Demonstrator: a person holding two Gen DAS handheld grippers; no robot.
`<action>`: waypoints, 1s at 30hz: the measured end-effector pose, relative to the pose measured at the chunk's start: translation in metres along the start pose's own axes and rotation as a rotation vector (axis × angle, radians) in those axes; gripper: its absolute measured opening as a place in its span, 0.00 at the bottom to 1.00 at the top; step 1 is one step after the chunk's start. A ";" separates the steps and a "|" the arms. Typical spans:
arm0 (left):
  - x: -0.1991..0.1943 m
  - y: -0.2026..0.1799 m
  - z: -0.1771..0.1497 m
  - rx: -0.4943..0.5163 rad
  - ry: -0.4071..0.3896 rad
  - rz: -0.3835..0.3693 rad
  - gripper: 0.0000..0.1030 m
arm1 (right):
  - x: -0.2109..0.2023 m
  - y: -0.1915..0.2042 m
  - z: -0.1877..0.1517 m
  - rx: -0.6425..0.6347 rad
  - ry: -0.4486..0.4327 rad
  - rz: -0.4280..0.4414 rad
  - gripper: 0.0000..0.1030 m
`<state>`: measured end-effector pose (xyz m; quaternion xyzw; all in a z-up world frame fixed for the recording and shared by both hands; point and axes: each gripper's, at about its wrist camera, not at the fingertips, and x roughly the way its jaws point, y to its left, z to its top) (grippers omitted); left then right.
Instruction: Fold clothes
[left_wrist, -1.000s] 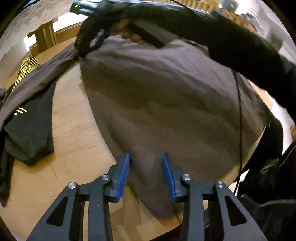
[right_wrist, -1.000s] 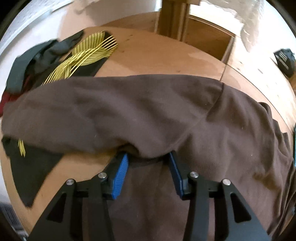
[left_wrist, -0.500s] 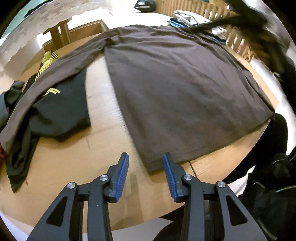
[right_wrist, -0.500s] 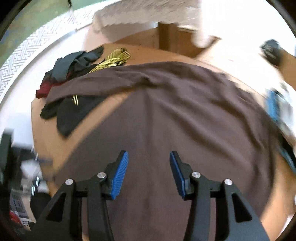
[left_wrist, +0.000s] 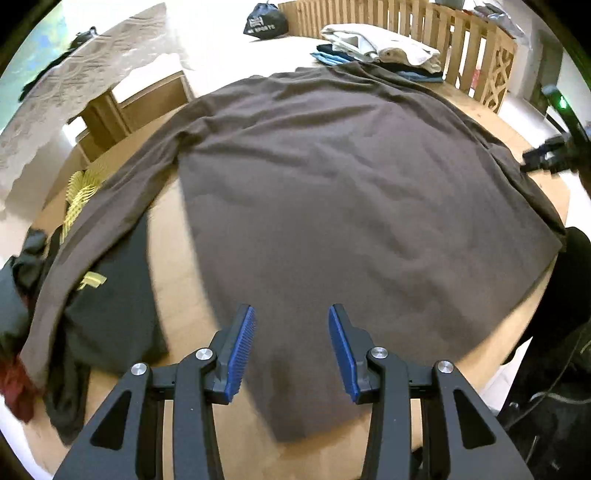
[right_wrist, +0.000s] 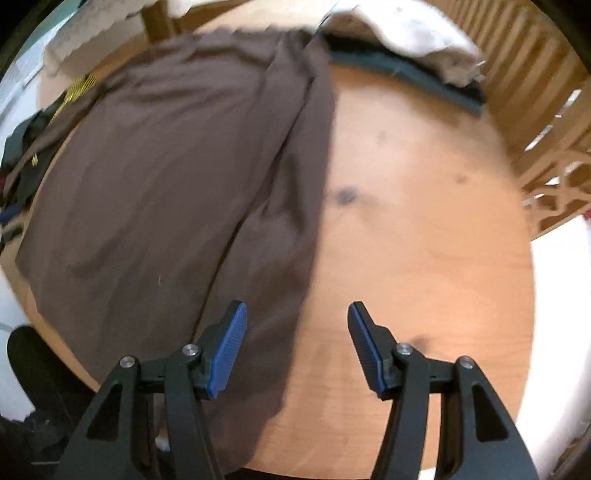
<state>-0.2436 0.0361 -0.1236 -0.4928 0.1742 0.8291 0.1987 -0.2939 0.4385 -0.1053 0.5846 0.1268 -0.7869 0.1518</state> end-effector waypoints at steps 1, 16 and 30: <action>0.006 -0.001 0.006 0.005 0.011 0.001 0.39 | 0.005 0.004 -0.002 -0.023 0.001 -0.012 0.54; 0.022 -0.001 -0.015 -0.019 0.088 -0.017 0.43 | -0.041 -0.174 0.058 0.258 -0.074 -0.558 0.26; -0.002 0.002 -0.008 0.006 0.059 0.011 0.42 | -0.028 -0.001 0.048 -0.022 -0.168 0.011 0.43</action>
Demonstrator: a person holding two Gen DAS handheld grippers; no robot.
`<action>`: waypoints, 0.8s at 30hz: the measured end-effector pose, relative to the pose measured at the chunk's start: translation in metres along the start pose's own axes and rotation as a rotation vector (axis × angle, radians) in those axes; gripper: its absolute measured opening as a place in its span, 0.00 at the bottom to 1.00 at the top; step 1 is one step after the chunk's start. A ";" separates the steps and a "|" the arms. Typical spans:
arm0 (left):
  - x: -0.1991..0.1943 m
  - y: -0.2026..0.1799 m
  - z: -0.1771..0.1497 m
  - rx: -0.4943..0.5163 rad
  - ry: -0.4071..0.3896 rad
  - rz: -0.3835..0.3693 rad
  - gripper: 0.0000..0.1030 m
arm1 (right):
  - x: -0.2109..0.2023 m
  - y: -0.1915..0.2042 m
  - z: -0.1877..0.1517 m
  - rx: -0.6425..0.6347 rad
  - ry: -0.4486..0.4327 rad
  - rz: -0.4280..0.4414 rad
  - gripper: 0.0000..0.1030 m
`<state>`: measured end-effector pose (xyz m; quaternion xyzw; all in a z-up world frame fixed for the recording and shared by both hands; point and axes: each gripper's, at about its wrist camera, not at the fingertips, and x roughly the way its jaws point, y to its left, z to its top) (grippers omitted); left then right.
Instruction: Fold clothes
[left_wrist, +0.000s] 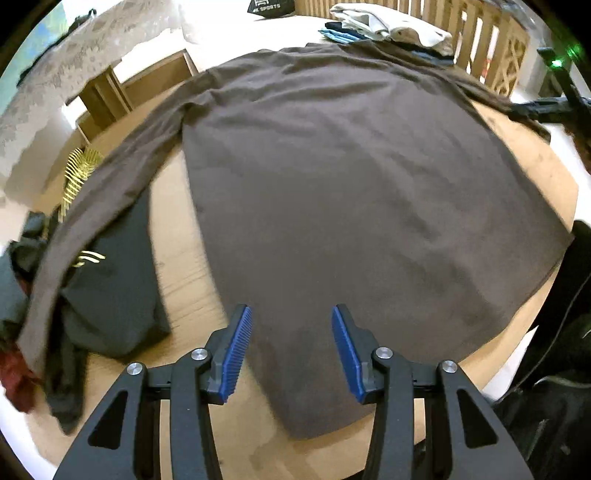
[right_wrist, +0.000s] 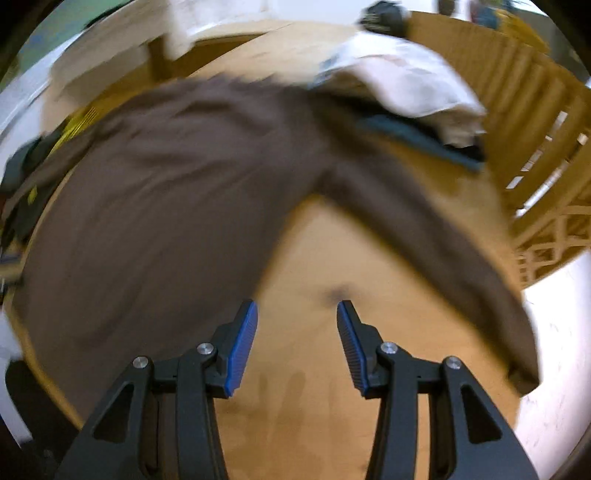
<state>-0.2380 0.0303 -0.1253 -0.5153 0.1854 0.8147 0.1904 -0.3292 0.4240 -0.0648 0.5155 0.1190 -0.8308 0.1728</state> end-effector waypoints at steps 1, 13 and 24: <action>-0.006 0.000 -0.005 0.006 -0.008 -0.015 0.42 | -0.001 0.008 -0.013 -0.008 0.009 0.025 0.43; -0.025 0.041 -0.059 -0.120 -0.018 -0.127 0.42 | -0.004 0.033 -0.102 0.129 0.100 0.187 0.43; 0.004 0.015 -0.049 -0.034 0.043 -0.107 0.43 | 0.000 0.060 -0.098 0.056 0.109 0.200 0.50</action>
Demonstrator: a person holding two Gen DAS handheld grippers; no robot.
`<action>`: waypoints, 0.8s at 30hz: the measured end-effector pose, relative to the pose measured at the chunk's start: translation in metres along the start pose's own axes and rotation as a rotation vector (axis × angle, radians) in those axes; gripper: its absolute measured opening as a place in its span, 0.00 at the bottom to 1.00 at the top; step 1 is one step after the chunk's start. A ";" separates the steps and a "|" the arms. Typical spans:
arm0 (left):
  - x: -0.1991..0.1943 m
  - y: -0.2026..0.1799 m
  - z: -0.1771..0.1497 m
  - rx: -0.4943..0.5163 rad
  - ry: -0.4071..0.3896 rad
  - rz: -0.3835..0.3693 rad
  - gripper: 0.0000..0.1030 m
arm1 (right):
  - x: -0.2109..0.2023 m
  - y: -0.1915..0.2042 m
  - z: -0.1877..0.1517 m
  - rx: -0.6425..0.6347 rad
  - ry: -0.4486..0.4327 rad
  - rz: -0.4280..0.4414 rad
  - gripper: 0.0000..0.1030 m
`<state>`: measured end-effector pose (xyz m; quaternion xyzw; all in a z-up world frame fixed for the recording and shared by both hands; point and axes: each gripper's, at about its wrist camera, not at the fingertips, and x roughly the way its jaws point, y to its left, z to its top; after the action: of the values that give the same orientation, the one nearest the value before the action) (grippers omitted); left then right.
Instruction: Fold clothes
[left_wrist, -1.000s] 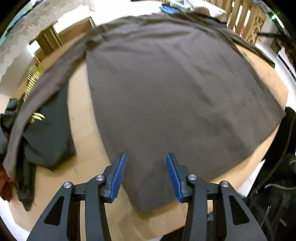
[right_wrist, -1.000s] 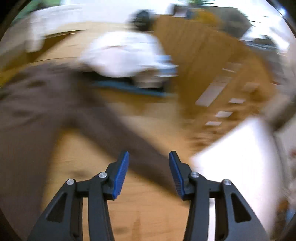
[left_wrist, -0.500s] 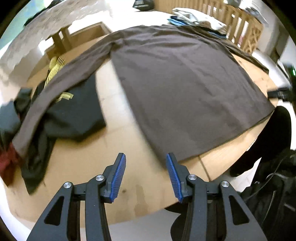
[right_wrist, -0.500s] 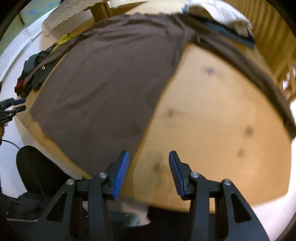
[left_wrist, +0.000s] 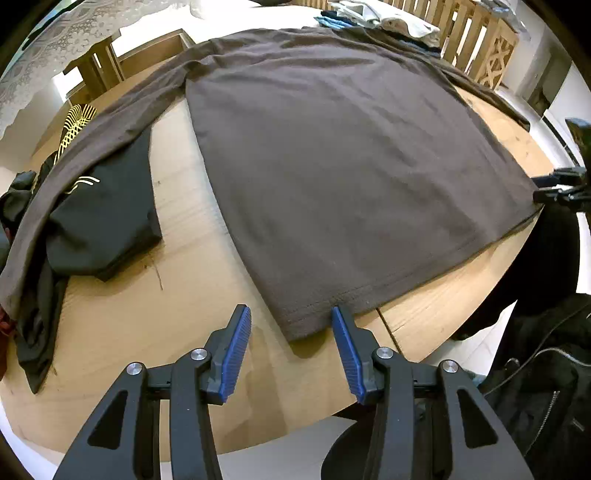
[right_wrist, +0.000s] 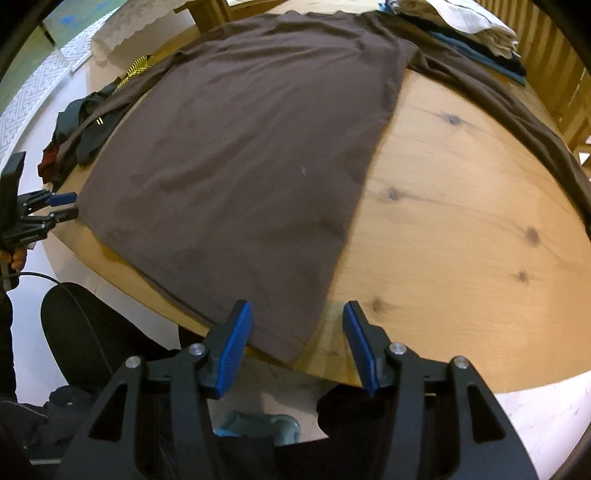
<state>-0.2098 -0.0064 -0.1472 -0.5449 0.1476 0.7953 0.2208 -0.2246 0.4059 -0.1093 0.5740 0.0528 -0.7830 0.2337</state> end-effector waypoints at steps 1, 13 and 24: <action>0.000 -0.001 0.000 0.007 0.000 0.004 0.43 | 0.001 0.001 0.002 -0.013 -0.005 -0.002 0.47; 0.006 -0.016 0.003 0.079 -0.004 0.072 0.45 | -0.041 -0.033 0.027 0.039 -0.139 0.048 0.05; -0.050 0.003 0.024 0.117 -0.111 0.267 0.37 | -0.045 -0.031 0.019 0.046 -0.139 -0.080 0.05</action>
<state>-0.2149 -0.0077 -0.0918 -0.4618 0.2524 0.8365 0.1526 -0.2438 0.4403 -0.0676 0.5210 0.0414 -0.8306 0.1924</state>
